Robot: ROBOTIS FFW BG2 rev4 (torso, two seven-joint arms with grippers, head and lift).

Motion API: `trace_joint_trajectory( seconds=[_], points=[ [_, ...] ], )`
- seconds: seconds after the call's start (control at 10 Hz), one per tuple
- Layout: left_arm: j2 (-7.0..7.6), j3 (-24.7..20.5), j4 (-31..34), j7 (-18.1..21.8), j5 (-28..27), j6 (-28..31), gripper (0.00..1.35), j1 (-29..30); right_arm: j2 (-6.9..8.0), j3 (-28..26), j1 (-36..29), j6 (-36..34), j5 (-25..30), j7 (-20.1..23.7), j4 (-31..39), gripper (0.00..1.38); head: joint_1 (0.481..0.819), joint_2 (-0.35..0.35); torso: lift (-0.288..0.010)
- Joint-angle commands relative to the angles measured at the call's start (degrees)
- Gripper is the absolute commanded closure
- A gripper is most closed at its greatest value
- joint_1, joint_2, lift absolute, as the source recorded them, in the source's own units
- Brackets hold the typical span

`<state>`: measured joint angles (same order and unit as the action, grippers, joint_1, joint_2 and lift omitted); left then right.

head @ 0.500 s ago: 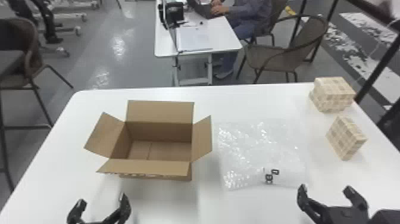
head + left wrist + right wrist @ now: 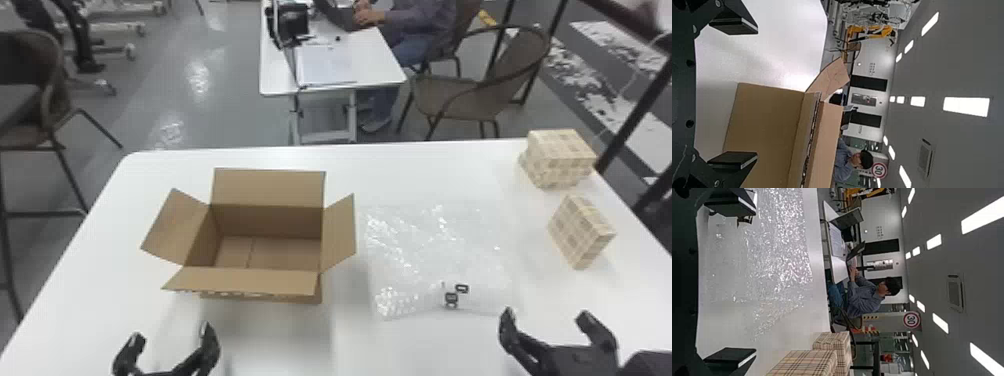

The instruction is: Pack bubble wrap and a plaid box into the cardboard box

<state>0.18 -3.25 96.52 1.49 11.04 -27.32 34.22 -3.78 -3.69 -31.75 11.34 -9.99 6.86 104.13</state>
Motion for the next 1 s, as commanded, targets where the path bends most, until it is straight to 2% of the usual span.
trace_joint_trajectory(
  seconds=[0.0,0.4,0.5,0.7,0.8,0.9],
  points=[
    [-0.32,0.0,-0.3,0.0,0.2,-0.3,0.17,-0.1,0.0,0.0,-0.1,0.0,-0.1,0.0,-0.2,0.06,0.695,0.032,-0.11],
    [-0.32,-1.4,0.2,0.0,2.7,-1.1,0.2,-0.1,-0.09,0.0,-0.2,0.0,-0.6,0.1,-0.2,0.06,0.695,0.04,-0.11],
    [-0.32,-2.6,1.3,0.0,4.4,-0.6,0.22,0.0,-0.09,0.0,-0.2,0.0,-0.6,0.1,-0.2,0.06,0.695,0.05,-0.11],
    [-0.32,-7.4,6.7,0.0,3.5,3.3,0.24,0.3,-0.09,0.0,-0.1,0.0,-0.7,0.4,-0.3,0.07,0.695,0.08,-0.11],
    [-0.32,-9.6,8.5,1.8,5.2,5.9,0.28,-0.6,-0.09,0.0,0.0,0.0,-0.9,0.5,-0.5,0.07,0.695,0.107,-0.11],
    [-0.32,-13.3,9.4,8.9,6.4,10.7,0.31,-3.5,-0.09,0.0,0.0,0.0,-1.0,0.6,-0.6,0.07,0.695,0.134,-0.11]
  ],
)
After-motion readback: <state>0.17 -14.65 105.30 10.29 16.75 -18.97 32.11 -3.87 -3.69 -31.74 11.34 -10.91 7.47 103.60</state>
